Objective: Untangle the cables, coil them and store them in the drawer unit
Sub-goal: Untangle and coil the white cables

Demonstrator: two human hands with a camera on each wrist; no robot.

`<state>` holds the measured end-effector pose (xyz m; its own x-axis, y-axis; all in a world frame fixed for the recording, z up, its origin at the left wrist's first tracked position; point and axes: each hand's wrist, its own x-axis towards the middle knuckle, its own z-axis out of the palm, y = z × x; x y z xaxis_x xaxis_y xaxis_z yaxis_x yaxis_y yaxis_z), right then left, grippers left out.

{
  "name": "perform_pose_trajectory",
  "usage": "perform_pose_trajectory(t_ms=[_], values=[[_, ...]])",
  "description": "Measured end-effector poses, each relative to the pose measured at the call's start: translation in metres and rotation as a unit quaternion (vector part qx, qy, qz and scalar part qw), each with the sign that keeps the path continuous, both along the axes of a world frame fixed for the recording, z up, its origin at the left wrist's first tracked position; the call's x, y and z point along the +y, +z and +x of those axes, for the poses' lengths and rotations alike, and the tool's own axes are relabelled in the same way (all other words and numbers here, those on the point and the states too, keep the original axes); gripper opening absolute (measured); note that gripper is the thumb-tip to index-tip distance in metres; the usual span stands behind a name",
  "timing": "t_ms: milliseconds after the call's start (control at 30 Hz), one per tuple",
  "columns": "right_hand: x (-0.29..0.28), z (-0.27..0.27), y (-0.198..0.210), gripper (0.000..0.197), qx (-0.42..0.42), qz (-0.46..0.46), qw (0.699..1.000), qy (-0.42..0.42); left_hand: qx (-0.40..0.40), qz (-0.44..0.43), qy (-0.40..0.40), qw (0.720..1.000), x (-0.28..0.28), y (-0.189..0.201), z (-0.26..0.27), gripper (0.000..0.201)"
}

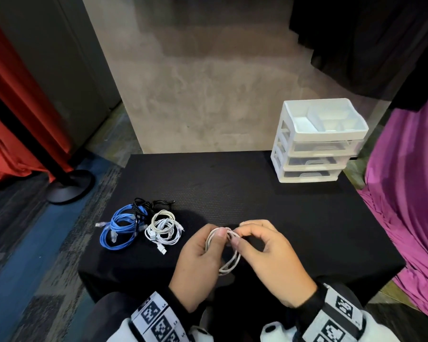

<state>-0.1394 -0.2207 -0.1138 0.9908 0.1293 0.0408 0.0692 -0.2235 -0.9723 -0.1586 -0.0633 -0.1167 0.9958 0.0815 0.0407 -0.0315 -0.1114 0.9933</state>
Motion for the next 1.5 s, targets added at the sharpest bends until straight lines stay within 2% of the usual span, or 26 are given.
perform_pose_trajectory(t_ms=[133,267,333,400,500,567,667,700,733,767,867,900,967,1033,1100,1167,1233,1267,1367,1400,1433,1500], values=[[0.005,0.001,0.001,0.014,0.141,0.196,0.969,0.046,0.039,-0.103,-0.012,0.994,-0.003,0.01,-0.001,0.028],[0.009,0.0,-0.002,0.015,0.19,0.248,0.95,0.005,0.051,-0.118,-0.021,0.991,-0.001,0.011,0.002,0.03],[0.007,0.0,-0.003,0.013,0.23,0.286,0.93,0.001,0.054,-0.111,-0.024,0.992,-0.001,0.009,0.002,0.029],[0.004,0.001,-0.005,0.017,0.268,0.316,0.91,0.01,0.052,-0.094,-0.025,0.994,-0.001,0.005,0.003,0.028],[-0.002,0.003,-0.008,0.031,0.296,0.296,0.907,0.043,0.045,-0.088,-0.011,0.995,0.0,-0.002,0.006,0.027],[-0.005,0.002,-0.011,0.033,0.318,0.314,0.892,0.069,0.071,-0.141,-0.02,0.987,0.001,-0.003,0.007,0.03],[-0.005,0.0,-0.012,0.026,0.343,0.389,0.847,0.116,0.123,-0.218,-0.038,0.967,0.0,0.0,0.007,0.028],[-0.003,0.001,-0.012,0.022,0.344,0.397,0.843,0.114,0.126,-0.227,-0.034,0.965,-0.002,0.001,0.007,0.028],[0.0,0.002,-0.011,0.017,0.332,0.383,0.856,0.097,0.118,-0.227,-0.022,0.967,-0.003,0.0,0.008,0.029],[0.004,0.002,-0.01,0.014,0.308,0.35,0.882,0.067,0.104,-0.214,-0.004,0.971,-0.005,-0.002,0.009,0.029],[0.014,0.001,-0.008,0.02,0.177,0.223,0.959,-0.001,0.037,-0.1,0.03,0.994,-0.005,-0.009,0.014,0.028],[0.016,0.001,-0.007,0.021,0.123,0.174,0.977,0.0,0.018,-0.071,0.028,0.997,-0.005,-0.011,0.015,0.027],[0.018,0.001,-0.007,0.018,0.052,0.103,0.993,0.018,0.006,-0.055,0.015,0.998,-0.004,-0.012,0.016,0.027],[0.016,0.004,-0.009,0.019,0.046,0.095,0.994,0.014,0.01,-0.055,-0.009,0.998,-0.002,-0.012,0.016,0.027],[0.014,0.006,-0.008,0.018,0.093,0.15,0.984,0.013,0.016,-0.077,-0.026,0.997,0.001,-0.012,0.016,0.021],[0.009,0.007,-0.005,0.017,0.178,0.257,0.95,0.024,0.024,-0.105,-0.028,0.994,0.006,-0.009,0.015,0.017],[0.004,0.009,-0.006,0.022,0.242,0.328,0.913,0.029,0.026,-0.112,-0.028,0.993,0.011,-0.008,0.016,0.023],[0.003,0.01,-0.007,0.024,0.256,0.337,0.906,0.028,0.026,-0.093,-0.027,0.995,0.013,-0.008,0.017,0.027],[0.005,0.01,-0.014,0.023,0.268,0.354,0.896,0.007,0.034,0.043,0.011,0.998,0.016,-0.013,0.019,0.033],[0.008,0.01,-0.017,0.022,0.265,0.361,0.894,-0.004,0.039,0.05,0.029,0.998,0.014,-0.014,0.019,0.033],[0.01,0.009,-0.018,0.022,0.259,0.369,0.893,-0.012,0.049,0.026,0.044,0.998,0.011,-0.014,0.018,0.03],[0.017,0.007,-0.02,0.022,0.246,0.375,0.894,-0.011,0.113,-0.097,0.069,0.986,0.003,-0.014,0.018,0.027]])
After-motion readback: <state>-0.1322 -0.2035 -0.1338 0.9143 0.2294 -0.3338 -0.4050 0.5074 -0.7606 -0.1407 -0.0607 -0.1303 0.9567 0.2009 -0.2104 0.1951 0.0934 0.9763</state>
